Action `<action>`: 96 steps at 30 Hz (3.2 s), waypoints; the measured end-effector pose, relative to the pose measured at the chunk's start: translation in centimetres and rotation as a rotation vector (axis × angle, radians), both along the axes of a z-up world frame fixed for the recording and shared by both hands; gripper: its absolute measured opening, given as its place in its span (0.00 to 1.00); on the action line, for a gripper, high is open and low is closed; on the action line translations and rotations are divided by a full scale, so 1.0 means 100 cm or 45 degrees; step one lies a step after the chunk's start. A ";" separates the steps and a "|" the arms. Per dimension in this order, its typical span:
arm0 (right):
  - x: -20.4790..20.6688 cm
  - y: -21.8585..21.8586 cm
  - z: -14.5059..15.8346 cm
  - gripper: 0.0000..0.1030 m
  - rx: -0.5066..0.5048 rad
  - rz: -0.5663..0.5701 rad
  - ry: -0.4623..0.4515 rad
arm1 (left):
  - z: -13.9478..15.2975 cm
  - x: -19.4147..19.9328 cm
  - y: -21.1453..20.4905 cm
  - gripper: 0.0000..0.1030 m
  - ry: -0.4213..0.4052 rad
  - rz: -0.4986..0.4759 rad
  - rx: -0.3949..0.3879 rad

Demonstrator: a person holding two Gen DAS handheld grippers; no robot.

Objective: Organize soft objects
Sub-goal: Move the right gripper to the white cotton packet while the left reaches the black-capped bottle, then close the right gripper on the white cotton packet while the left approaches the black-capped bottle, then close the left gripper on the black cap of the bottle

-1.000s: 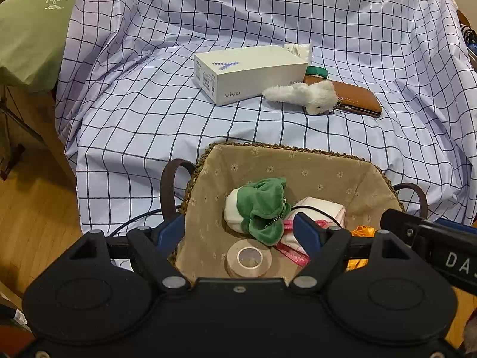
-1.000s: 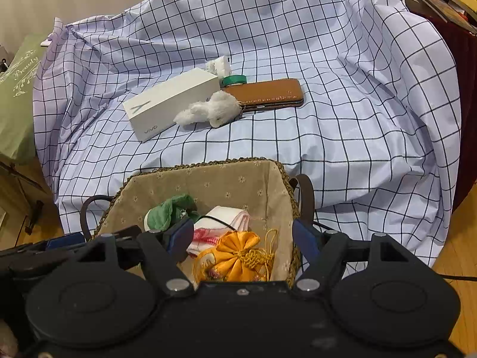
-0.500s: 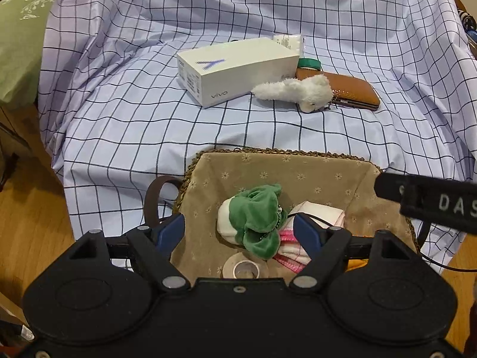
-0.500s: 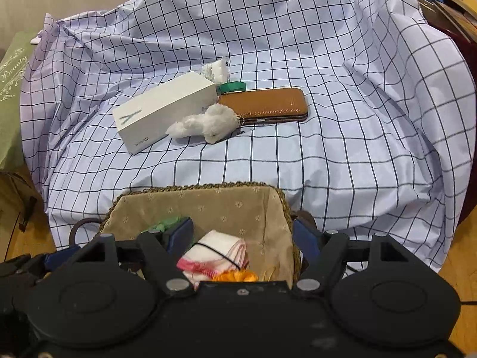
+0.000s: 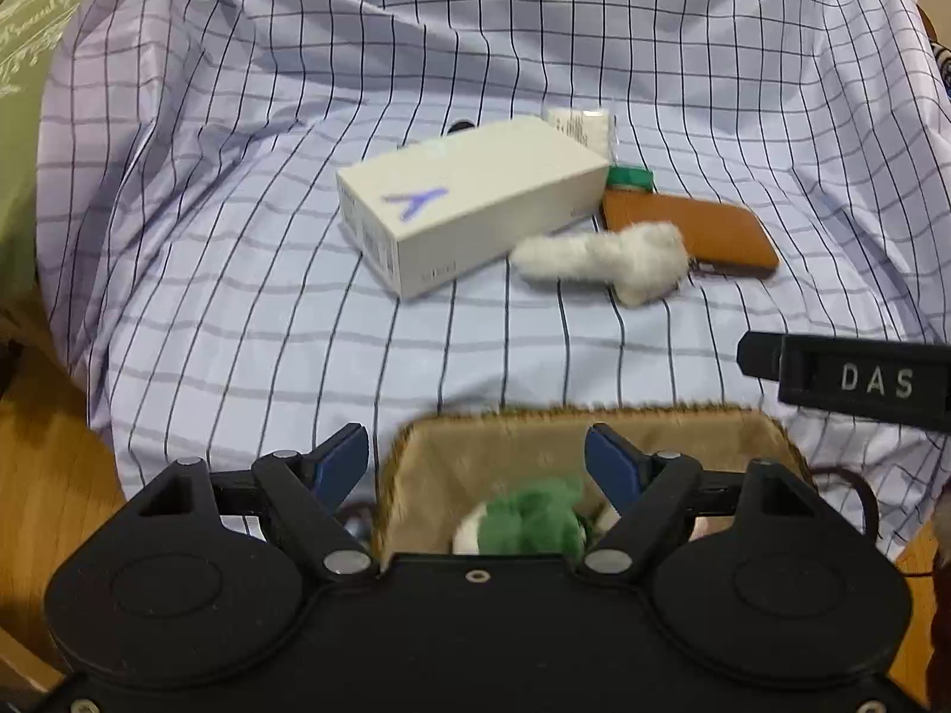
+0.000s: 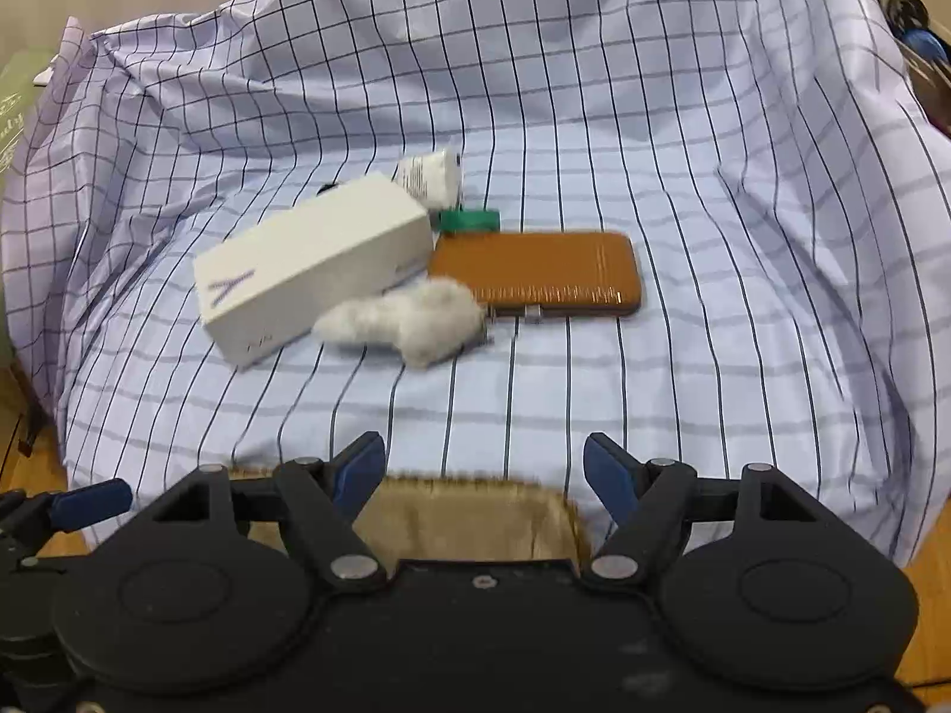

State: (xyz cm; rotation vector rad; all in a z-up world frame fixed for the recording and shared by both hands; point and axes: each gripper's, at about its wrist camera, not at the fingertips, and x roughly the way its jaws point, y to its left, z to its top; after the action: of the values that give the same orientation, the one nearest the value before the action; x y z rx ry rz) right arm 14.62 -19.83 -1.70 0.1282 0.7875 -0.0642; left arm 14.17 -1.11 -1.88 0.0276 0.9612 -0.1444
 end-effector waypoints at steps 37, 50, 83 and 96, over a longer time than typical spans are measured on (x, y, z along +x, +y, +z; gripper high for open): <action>0.304 -0.017 -0.003 0.72 -0.153 -0.090 0.039 | 0.004 0.253 0.015 0.85 -0.022 0.009 0.059; 0.315 -0.026 0.007 0.92 0.114 -0.031 0.088 | -0.005 0.260 0.020 0.86 0.007 0.008 0.094; 0.314 -0.028 -0.021 0.52 0.016 0.232 0.164 | -0.012 0.283 -0.007 0.87 0.086 -0.073 0.065; 0.308 -0.062 -0.018 0.53 0.041 0.099 0.123 | -0.039 0.312 -0.032 0.87 0.225 -0.087 0.074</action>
State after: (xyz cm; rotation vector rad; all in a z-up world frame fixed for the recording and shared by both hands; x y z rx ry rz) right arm 45.42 -26.07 -3.54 0.1257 0.8897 0.0164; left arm 45.38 -4.30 -5.80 0.1024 1.1413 -0.1841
